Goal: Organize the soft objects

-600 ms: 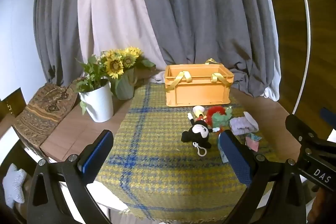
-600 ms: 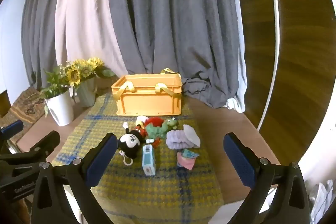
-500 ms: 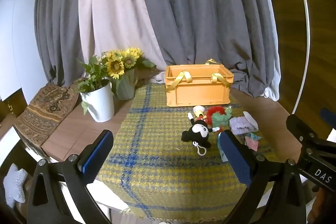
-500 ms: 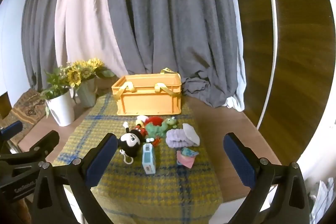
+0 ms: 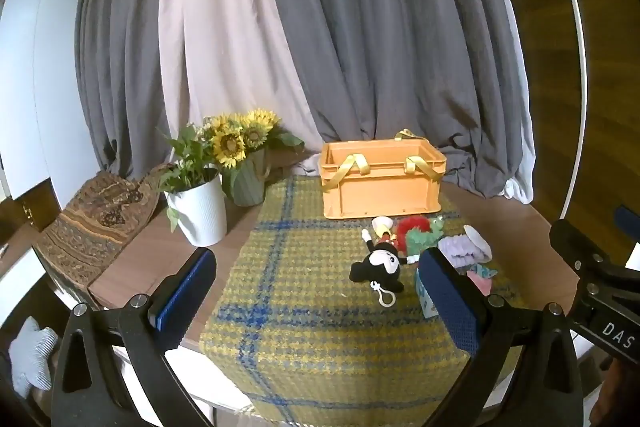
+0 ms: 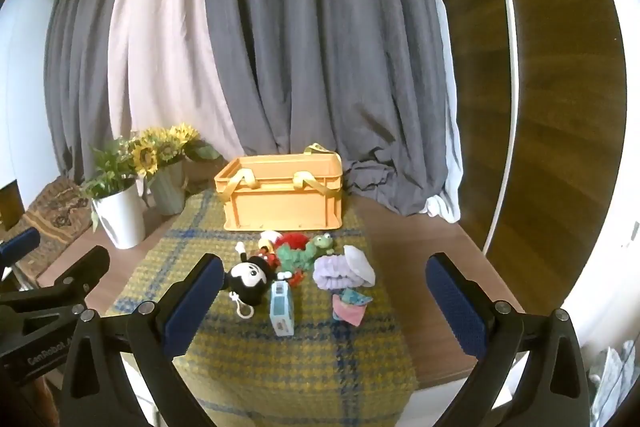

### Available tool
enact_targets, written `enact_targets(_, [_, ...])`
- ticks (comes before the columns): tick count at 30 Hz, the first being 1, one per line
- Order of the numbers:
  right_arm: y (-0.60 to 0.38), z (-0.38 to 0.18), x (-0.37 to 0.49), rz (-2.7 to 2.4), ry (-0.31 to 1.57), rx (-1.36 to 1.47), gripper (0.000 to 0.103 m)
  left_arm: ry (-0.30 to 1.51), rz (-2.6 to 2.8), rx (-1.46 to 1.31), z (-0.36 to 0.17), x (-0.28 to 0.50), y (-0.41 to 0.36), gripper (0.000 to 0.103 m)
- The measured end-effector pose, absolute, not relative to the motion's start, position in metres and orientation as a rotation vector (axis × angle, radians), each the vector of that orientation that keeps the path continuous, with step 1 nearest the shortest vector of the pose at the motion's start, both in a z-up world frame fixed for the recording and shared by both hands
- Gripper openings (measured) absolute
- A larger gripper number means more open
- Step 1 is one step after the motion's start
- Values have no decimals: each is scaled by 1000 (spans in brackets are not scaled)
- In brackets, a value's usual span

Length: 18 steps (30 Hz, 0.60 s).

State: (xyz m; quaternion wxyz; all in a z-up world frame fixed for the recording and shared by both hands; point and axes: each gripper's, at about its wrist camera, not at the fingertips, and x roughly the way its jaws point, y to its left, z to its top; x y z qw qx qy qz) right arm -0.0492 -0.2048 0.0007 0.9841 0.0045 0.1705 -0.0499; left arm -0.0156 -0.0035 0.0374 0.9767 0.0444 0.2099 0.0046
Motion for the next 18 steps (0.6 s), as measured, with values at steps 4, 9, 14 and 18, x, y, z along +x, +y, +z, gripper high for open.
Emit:
enact_targets(4, [-205, 3, -49, -100, 345, 10, 102, 412, 10, 87, 32, -21, -3, 103])
enact_targets(9, [-204, 6, -50, -96, 345, 12, 102, 405, 13, 85, 28, -24, -5, 103])
enact_targets(14, [-203, 10, -52, -92, 340, 19, 102, 402, 13, 87, 26, -26, -6, 103])
enact_targets(18, [-203, 9, -53, -91, 338, 20, 102, 398, 13, 86, 23, -28, -5, 103])
